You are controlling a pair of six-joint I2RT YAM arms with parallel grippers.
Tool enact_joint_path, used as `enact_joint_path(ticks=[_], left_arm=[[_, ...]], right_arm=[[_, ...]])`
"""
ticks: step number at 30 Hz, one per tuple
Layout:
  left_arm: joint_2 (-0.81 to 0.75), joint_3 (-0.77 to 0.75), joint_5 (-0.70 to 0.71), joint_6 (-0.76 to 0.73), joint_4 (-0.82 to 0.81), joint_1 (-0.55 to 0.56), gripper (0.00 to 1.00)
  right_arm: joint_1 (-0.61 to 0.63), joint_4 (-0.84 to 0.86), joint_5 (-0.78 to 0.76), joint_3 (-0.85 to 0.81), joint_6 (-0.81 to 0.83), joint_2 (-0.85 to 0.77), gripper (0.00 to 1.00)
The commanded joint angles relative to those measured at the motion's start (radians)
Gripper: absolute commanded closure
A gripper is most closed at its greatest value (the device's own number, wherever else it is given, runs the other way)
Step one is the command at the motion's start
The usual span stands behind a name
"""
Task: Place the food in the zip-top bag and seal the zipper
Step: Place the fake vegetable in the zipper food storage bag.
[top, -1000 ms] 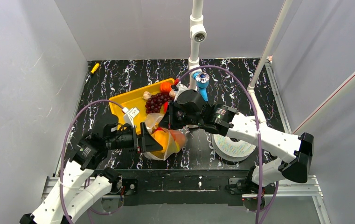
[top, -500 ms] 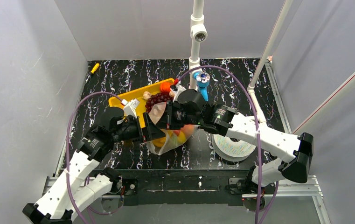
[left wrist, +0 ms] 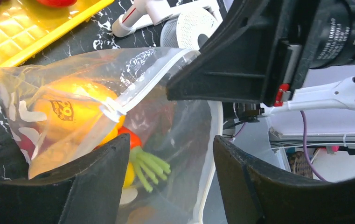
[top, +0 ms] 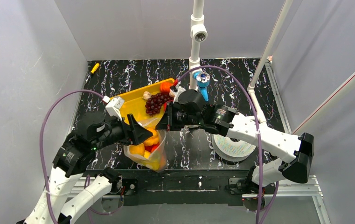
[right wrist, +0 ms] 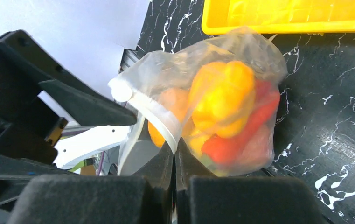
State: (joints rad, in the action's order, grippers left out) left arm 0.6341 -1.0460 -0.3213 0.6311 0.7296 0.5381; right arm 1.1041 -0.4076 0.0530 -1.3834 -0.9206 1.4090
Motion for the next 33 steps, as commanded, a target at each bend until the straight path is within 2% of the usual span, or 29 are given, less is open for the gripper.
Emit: enact_joint_path(ticks=[1, 4, 7, 8, 14, 19, 22, 25, 28, 30, 33], left_arm=[[-0.011, -0.090, -0.007, -0.092, 0.222, -0.001, 0.40], [-0.022, -0.106, -0.013, -0.112, 0.249, -0.001, 0.38], [-0.011, -0.085, -0.011, -0.132, 0.252, -0.001, 0.25], [-0.006, -0.073, -0.012, -0.131, 0.245, -0.001, 0.24], [0.009, 0.044, -0.080, -0.105, 0.123, -0.001, 0.24], [0.028, 0.082, -0.094, -0.124, 0.084, -0.001, 0.23], [0.046, 0.090, -0.034, -0.142, 0.083, -0.002, 0.26], [0.078, 0.082, 0.026, -0.145, 0.085, -0.001, 0.39], [0.096, 0.077, 0.074, -0.132, 0.075, -0.001, 0.47], [0.100, 0.071, 0.096, -0.131, 0.076, -0.001, 0.47], [0.095, 0.066, 0.092, -0.144, 0.070, -0.001, 0.40]], right_arm=[[-0.012, -0.049, -0.018, -0.034, 0.023, -0.034, 0.99], [-0.011, -0.073, -0.022, -0.047, 0.042, -0.025, 0.99], [-0.011, -0.071, -0.013, -0.047, 0.049, -0.023, 0.99], [-0.011, -0.071, -0.012, -0.047, 0.051, -0.022, 0.99], [-0.011, -0.080, -0.026, -0.041, 0.067, -0.033, 0.99], [-0.012, -0.089, -0.039, -0.042, 0.084, -0.036, 0.99], [-0.012, -0.088, -0.031, -0.049, 0.097, -0.030, 0.99], [-0.010, -0.090, -0.019, -0.051, 0.111, -0.022, 0.99], [-0.007, -0.107, -0.025, -0.051, 0.124, -0.019, 0.99], [-0.004, -0.117, -0.038, -0.051, 0.133, -0.020, 0.99], [0.002, -0.136, -0.048, -0.059, 0.149, -0.021, 0.99]])
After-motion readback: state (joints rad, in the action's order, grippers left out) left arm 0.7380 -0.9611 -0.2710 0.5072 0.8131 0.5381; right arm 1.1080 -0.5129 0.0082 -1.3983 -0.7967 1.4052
